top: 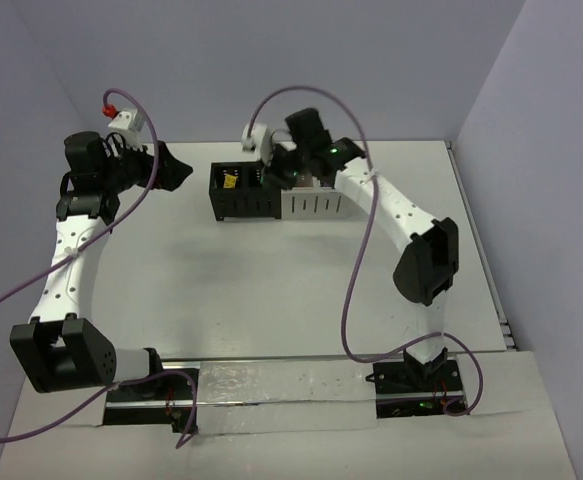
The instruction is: Sort the legos into containers by color
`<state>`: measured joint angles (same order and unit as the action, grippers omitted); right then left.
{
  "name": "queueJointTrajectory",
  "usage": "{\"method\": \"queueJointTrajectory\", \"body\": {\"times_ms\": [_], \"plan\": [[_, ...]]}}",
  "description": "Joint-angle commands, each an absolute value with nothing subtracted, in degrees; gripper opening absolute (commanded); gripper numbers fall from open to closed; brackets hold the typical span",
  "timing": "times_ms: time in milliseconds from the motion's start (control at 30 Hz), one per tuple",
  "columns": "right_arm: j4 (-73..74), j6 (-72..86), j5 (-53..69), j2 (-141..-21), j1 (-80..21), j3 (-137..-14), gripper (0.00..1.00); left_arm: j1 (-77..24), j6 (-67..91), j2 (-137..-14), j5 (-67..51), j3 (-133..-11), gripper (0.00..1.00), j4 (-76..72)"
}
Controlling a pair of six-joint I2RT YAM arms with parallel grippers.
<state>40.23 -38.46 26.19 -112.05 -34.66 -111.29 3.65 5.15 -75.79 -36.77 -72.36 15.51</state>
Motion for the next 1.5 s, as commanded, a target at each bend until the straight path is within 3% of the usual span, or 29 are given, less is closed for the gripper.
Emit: {"method": "queueJointTrajectory", "body": {"times_ms": [0,367,767,1067,1133,1200,1233,1333,1400,1467], "plan": [[21.2,-13.5,22.7,-109.0,-31.2,-113.9,0.00,4.0,11.2,-75.9,-31.2,-73.2,0.99,10.5],[10.2,-1.2,16.8,-119.0,-31.2,-118.3,0.00,4.0,13.1,-77.9,-28.8,-74.6,0.99,8.9],[10.1,-2.5,18.0,-122.9,-31.5,-114.7,0.00,4.0,12.3,-78.6,-27.5,-74.5,0.99,9.5],[10.2,-3.1,18.4,-124.6,-31.6,-113.8,0.08,4.0,11.6,-79.2,-26.8,-75.2,0.99,10.5],[10.2,-3.3,18.8,-124.8,-31.6,-113.8,0.14,4.0,11.4,-79.1,-26.8,-75.4,0.99,10.5],[10.8,-3.3,19.2,-125.0,-31.7,-114.2,0.30,4.0,11.2,-79.3,-26.8,-75.6,0.99,10.8],[10.8,-3.4,19.2,-125.0,-31.6,-114.2,0.30,4.0,11.2,-79.3,-26.8,-75.6,0.99,11.1],[11.6,-3.3,20.1,-125.0,-31.7,-114.4,0.46,4.1,11.2,-79.6,-26.4,-75.8,0.99,11.6],[11.7,-3.1,20.9,-124.3,-31.7,-114.0,0.62,4.1,11.2,-79.7,-26.2,-76.0,0.99,11.7],[11.7,-2.7,21.1,-123.6,-31.8,-113.6,0.67,4.0,11.2,-79.7,-26.1,-76.3,0.99,11.9]]}}
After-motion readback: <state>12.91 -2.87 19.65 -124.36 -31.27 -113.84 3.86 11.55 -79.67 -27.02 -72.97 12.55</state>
